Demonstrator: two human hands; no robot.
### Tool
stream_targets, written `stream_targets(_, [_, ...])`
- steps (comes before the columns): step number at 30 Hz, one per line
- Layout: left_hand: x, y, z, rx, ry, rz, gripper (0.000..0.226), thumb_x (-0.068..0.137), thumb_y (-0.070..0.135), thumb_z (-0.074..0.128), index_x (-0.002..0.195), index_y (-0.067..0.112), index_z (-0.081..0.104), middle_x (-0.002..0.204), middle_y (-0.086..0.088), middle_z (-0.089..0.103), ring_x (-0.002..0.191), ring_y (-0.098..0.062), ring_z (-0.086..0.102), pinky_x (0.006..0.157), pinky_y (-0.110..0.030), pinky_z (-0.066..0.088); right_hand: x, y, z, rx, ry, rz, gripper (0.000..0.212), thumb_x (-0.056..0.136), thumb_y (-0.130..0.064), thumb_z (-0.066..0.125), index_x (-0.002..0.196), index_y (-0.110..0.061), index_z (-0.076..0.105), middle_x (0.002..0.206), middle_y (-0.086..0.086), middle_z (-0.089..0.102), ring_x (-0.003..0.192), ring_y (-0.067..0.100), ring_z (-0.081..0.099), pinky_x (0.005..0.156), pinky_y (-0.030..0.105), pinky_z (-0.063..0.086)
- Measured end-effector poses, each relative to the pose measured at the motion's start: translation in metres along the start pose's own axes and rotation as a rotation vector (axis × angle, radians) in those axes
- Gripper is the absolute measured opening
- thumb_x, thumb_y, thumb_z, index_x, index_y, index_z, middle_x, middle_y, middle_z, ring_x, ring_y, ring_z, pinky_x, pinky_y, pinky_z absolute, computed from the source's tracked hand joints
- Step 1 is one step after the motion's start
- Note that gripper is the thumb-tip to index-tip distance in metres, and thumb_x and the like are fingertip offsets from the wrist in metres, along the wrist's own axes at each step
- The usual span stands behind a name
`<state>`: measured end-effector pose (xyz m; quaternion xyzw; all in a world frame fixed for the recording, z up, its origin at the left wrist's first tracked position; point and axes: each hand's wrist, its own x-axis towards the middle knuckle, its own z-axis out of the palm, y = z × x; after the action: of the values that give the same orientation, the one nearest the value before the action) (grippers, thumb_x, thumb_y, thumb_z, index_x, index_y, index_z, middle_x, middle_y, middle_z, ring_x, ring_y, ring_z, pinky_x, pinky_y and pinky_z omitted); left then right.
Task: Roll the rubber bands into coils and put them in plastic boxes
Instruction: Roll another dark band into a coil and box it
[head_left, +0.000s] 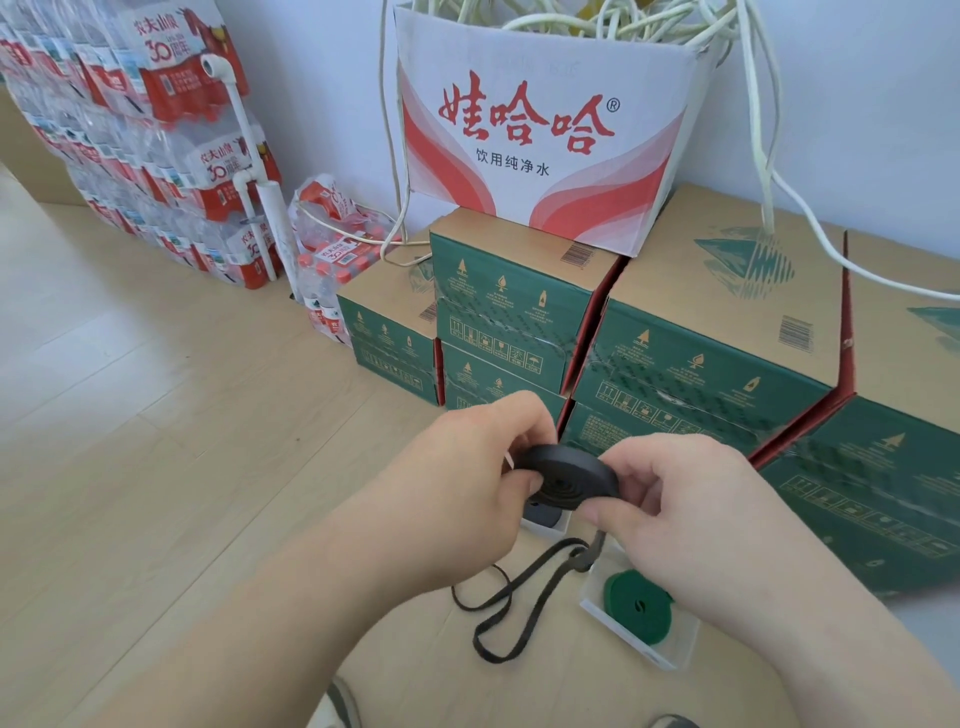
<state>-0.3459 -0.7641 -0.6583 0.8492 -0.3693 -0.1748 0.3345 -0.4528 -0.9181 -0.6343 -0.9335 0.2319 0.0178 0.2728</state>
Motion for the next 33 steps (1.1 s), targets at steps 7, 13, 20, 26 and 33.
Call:
stream_targets(7, [-0.003, 0.005, 0.008, 0.267, 0.033, 0.085, 0.051, 0.091, 0.017, 0.060, 0.131, 0.047, 0.047, 0.109, 0.013, 0.046, 0.088, -0.015, 0.054, 0.079, -0.040, 0.054, -0.001, -0.006, 0.003, -0.057, -0.028, 0.011, 0.017, 0.084, -0.037, 0.078, 0.075, -0.024, 0.070, 0.072, -0.003, 0.063, 0.071, 0.012, 0.059, 0.069, 0.038, 0.055])
stream_targets(13, [-0.003, 0.008, 0.009, 0.267, 0.000, 0.208, 0.014, 0.093, 0.029, 0.055, 0.104, 0.033, 0.064, 0.096, 0.007, 0.053, 0.089, -0.019, 0.056, 0.074, -0.042, 0.049, -0.002, -0.005, 0.002, -0.038, -0.020, 0.010, 0.015, 0.078, -0.042, 0.083, 0.078, -0.030, 0.074, 0.076, -0.004, 0.059, 0.074, 0.009, 0.054, 0.070, 0.039, 0.052])
stream_targets(20, [0.000, -0.004, -0.003, 0.085, -0.041, 0.040, 0.018, 0.098, 0.013, 0.056, 0.103, 0.030, 0.054, 0.082, 0.013, 0.058, 0.075, -0.007, 0.054, 0.068, -0.027, 0.047, 0.002, -0.003, 0.000, 0.033, -0.004, 0.044, 0.013, 0.078, -0.034, 0.084, 0.075, -0.030, 0.072, 0.067, -0.006, 0.064, 0.061, 0.010, 0.056, 0.065, 0.035, 0.055])
stream_targets(26, [-0.002, -0.002, 0.001, 0.230, 0.004, 0.067, 0.021, 0.093, 0.026, 0.064, 0.111, 0.035, 0.056, 0.103, 0.012, 0.055, 0.080, -0.008, 0.052, 0.075, -0.032, 0.050, 0.002, -0.003, 0.005, -0.037, -0.001, 0.035, 0.017, 0.078, -0.032, 0.080, 0.068, -0.028, 0.067, 0.063, -0.007, 0.062, 0.066, 0.011, 0.058, 0.065, 0.038, 0.057])
stream_targets(33, [0.000, 0.003, 0.003, 0.253, 0.030, 0.186, 0.013, 0.092, 0.023, 0.064, 0.096, 0.032, 0.055, 0.089, 0.011, 0.053, 0.082, -0.013, 0.050, 0.071, -0.034, 0.044, 0.002, -0.004, 0.003, 0.038, 0.076, -0.022, 0.012, 0.074, -0.029, 0.083, 0.074, -0.032, 0.071, 0.066, -0.006, 0.060, 0.062, 0.006, 0.053, 0.058, 0.027, 0.049])
